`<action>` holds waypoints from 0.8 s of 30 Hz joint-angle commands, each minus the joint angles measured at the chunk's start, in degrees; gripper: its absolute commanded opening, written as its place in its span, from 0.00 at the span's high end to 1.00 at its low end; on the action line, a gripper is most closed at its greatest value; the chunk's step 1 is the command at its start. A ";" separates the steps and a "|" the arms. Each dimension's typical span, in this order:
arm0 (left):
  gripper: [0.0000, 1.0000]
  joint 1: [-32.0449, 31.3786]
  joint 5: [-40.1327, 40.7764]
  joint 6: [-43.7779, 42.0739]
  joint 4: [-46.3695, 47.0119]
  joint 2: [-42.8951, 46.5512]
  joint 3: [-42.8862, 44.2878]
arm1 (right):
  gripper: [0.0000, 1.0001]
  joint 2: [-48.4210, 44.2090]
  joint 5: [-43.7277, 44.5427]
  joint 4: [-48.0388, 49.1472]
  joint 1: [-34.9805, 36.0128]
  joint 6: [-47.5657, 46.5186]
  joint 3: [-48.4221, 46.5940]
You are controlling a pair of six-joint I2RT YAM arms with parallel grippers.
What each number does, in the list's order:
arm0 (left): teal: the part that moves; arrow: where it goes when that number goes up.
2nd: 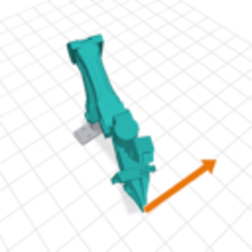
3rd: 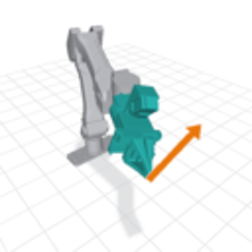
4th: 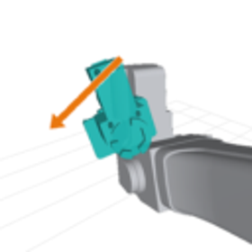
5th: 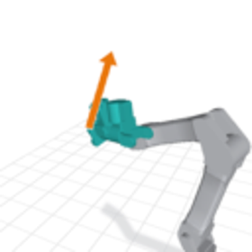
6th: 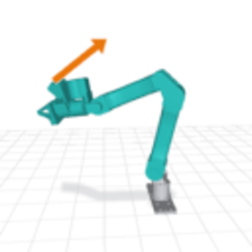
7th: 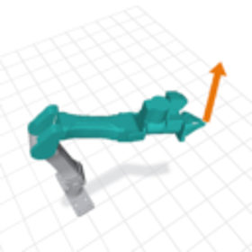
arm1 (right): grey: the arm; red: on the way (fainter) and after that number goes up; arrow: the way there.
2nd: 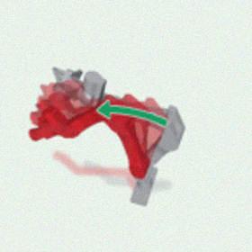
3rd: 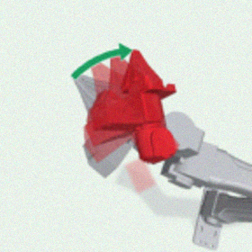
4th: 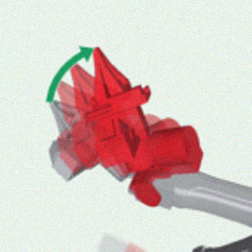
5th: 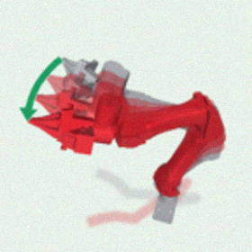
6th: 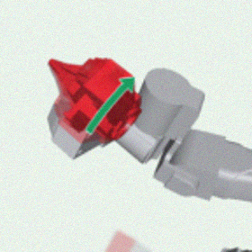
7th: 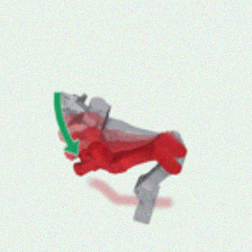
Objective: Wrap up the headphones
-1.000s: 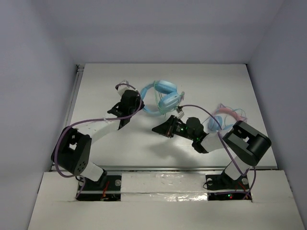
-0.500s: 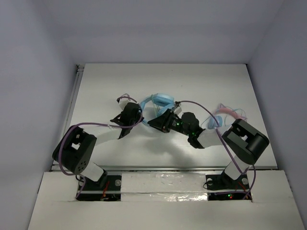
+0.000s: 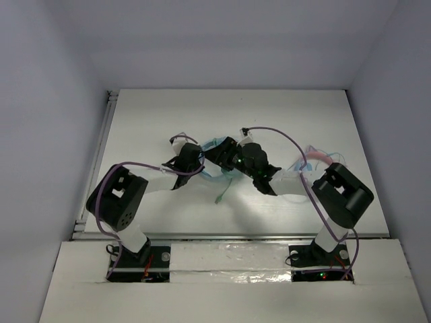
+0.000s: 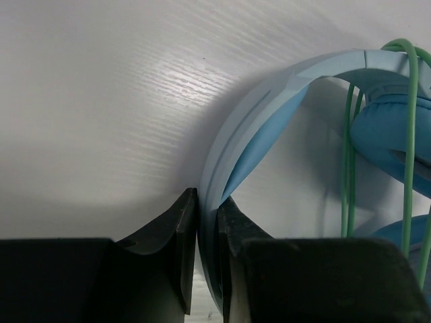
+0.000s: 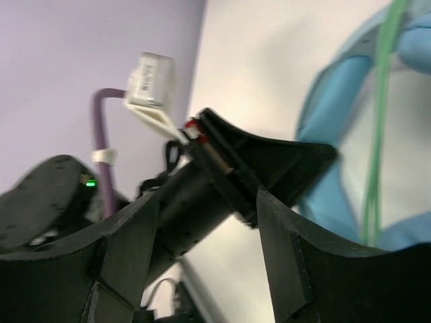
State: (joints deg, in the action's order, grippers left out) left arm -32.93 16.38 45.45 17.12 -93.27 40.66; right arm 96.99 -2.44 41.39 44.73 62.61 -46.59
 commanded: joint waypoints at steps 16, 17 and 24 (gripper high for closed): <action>0.74 1.99 4.27 -8.53 -3.32 -7.80 17.60 | 0.72 -27.28 28.34 -24.15 -2.98 -25.94 -0.09; 0.58 1.99 4.97 -8.89 -3.67 -7.10 17.61 | 0.67 -28.95 29.23 -25.99 -2.98 -26.74 0.61; 0.23 1.99 7.61 -10.03 -6.66 2.29 17.69 | 0.11 -43.98 36.80 -34.95 -2.98 -32.37 0.10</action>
State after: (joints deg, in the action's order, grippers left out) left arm -31.07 21.12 36.91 11.18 -98.45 56.40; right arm 57.32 27.99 11.27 41.91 34.87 -45.91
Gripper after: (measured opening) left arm 0.757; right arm 0.868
